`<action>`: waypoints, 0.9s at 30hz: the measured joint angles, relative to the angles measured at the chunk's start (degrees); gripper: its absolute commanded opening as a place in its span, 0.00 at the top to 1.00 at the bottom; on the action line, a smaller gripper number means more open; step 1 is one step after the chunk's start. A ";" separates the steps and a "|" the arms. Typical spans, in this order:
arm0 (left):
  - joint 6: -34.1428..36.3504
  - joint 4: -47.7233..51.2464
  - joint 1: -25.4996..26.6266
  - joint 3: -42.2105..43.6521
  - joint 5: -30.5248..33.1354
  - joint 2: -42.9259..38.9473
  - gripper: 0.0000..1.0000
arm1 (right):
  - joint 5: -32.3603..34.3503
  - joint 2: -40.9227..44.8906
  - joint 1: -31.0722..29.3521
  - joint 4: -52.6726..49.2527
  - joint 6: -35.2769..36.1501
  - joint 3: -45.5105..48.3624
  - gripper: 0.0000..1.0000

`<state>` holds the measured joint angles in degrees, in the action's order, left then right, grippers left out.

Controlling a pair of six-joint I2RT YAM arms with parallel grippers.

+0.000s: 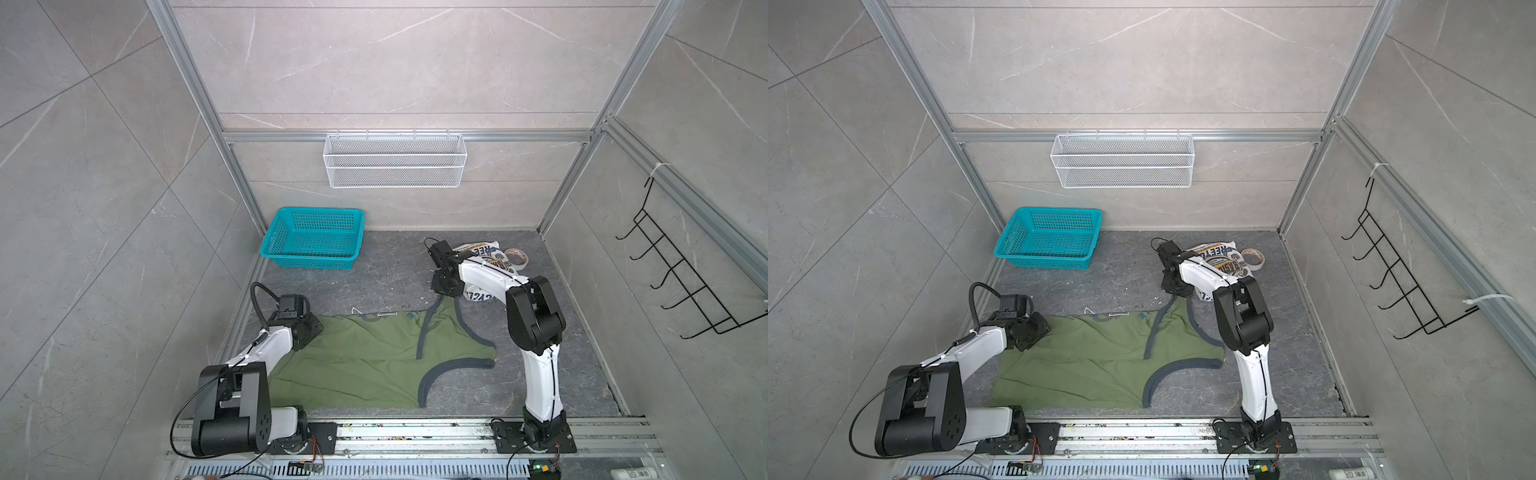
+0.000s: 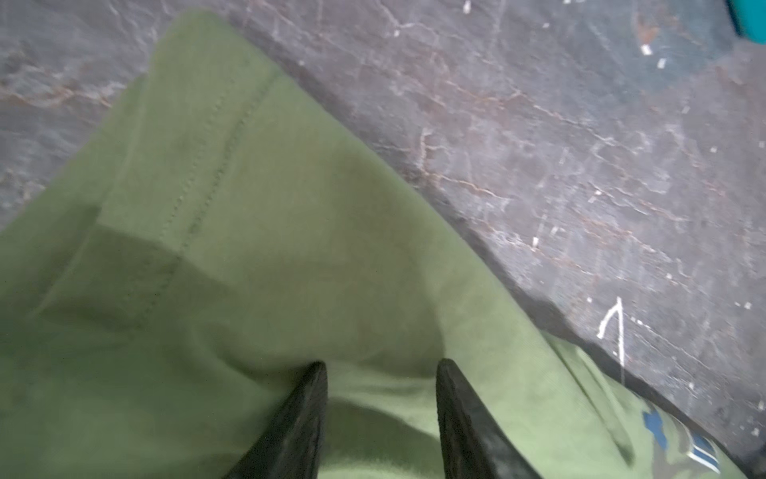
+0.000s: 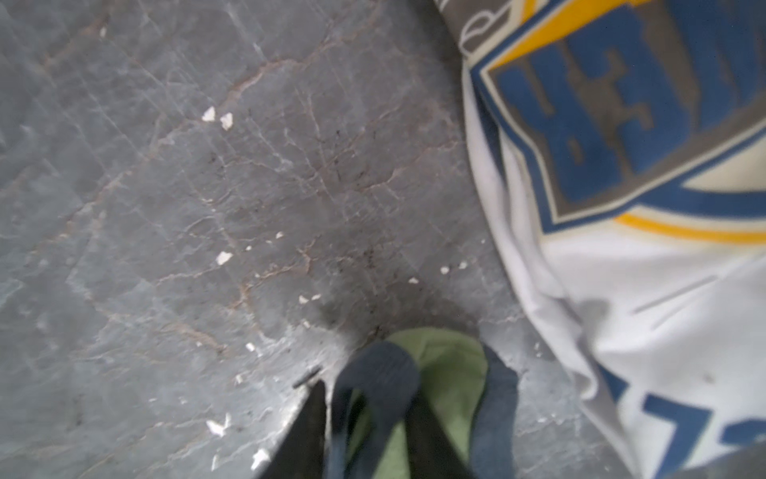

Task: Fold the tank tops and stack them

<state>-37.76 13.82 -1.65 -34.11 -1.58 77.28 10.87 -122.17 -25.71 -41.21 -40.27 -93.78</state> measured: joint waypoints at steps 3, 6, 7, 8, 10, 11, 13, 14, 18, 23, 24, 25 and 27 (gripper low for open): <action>-0.09 -0.72 -1.01 -0.28 -0.07 1.33 0.53 | 1.38 0.33 -0.02 -0.76 0.98 0.04 0.93; -0.37 -1.40 -2.82 -0.70 -0.04 1.88 0.53 | 2.97 3.15 -0.02 -0.61 1.40 1.90 0.95; -0.46 -1.60 -3.76 -0.74 -0.04 1.95 0.54 | 3.48 5.35 -0.02 -0.15 1.55 3.58 0.95; -0.55 -1.64 -4.68 -0.79 -0.09 1.95 0.53 | 3.89 8.35 -0.02 0.66 1.70 5.90 0.95; -0.66 -1.70 -6.25 -1.11 -0.09 1.99 0.53 | 4.24 15.63 -0.02 2.80 2.12 11.41 0.95; -0.66 -1.73 -6.99 -1.42 -0.07 2.10 0.53 | 4.20 19.32 -0.02 4.20 2.38 14.23 0.95; -0.66 -1.90 -8.00 -2.01 -0.07 2.58 0.53 | 3.98 26.14 -0.02 7.15 2.47 19.50 0.95; -0.66 -1.92 -8.46 -2.36 -0.09 2.95 0.53 | 3.78 29.18 -0.02 8.87 2.40 22.47 0.95; -0.66 -2.32 -9.20 -2.73 -0.07 3.72 0.53 | 3.72 34.45 0.00 13.88 1.79 32.44 0.96; -0.66 -2.34 -10.43 -2.73 -0.07 4.22 0.53 | 3.98 35.28 1.22 17.79 -1.22 44.35 0.96; -0.66 -2.34 -10.80 -2.73 -0.09 4.26 0.53 | 3.98 35.95 1.73 18.25 -1.79 46.25 0.96; -0.63 -2.34 -11.26 -2.73 -0.07 4.33 0.53 | 4.02 36.72 2.21 18.73 -2.40 47.78 0.96; -0.63 -2.38 -11.98 -2.73 -0.09 4.52 0.53 | 4.20 37.99 3.13 19.52 -3.34 49.42 0.96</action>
<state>-38.39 11.44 -13.63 -36.84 -1.67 81.80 15.07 -84.18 -22.59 -21.69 -43.62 -44.36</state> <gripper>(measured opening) 0.470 0.054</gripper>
